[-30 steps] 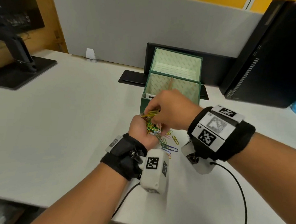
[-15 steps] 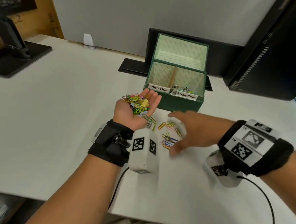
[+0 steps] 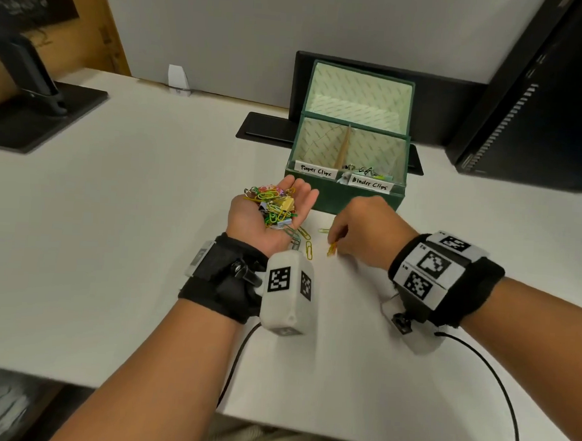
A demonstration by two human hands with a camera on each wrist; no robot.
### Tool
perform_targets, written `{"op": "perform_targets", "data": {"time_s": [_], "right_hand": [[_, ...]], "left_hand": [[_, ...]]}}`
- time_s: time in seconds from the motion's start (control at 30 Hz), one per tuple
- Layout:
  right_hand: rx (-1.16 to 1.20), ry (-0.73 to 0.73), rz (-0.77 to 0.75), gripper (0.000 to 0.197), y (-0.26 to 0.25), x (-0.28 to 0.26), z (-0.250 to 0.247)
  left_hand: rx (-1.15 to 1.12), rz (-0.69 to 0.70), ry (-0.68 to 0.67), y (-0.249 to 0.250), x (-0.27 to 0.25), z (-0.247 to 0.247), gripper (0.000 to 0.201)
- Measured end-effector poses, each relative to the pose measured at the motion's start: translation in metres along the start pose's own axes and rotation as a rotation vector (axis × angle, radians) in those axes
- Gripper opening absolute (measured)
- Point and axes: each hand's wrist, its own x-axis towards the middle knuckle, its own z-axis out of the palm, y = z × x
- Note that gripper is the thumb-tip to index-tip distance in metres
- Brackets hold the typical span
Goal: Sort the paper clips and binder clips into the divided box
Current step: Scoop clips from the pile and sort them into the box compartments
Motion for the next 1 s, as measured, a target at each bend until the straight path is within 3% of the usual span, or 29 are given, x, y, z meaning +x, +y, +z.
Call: {"op": "perform_targets", "data": {"time_s": [0.13, 0.23, 0.3, 0.4, 0.5, 0.6, 0.73, 0.83, 0.93, 1.0], "right_hand": [[0.402, 0.06, 0.135, 0.011, 0.01, 0.004, -0.023], [0.637, 0.17, 0.053, 0.008, -0.003, -0.001, -0.05], [0.617, 0.2, -0.074, 0.011, -0.02, -0.001, -0.063], [0.37, 0.153, -0.23, 0.017, -0.046, 0.005, -0.068], [0.164, 0.019, -0.316, 0.019, -0.062, 0.012, -0.057], [0.11, -0.044, -0.342, 0.023, -0.064, 0.015, -0.054], [0.188, 0.17, -0.294, 0.019, -0.051, 0.007, -0.066], [0.261, 0.316, -0.206, 0.021, -0.031, -0.006, -0.07], [0.088, 0.062, -0.046, 0.036, -0.007, -0.015, -0.055], [-0.103, -0.163, 0.052, 0.069, 0.003, -0.018, -0.037]], "left_hand": [[0.025, -0.021, 0.025, -0.003, 0.001, -0.001, 0.047], [0.018, -0.031, 0.024, -0.004, 0.005, -0.001, 0.049], [0.016, -0.036, 0.008, -0.008, 0.007, -0.002, 0.047], [0.018, -0.042, -0.057, -0.013, 0.004, -0.003, 0.042], [0.035, -0.017, -0.048, -0.015, -0.001, -0.001, 0.038], [0.09, 0.071, 0.027, -0.015, -0.006, -0.001, 0.035], [0.01, -0.015, -0.061, -0.007, -0.008, 0.0, 0.03], [-0.108, -0.029, -0.057, -0.002, -0.005, 0.0, 0.046], [-0.16, 0.028, -0.097, 0.003, -0.007, 0.001, 0.051], [-0.146, 0.024, -0.101, 0.005, -0.009, 0.002, 0.05]]}}
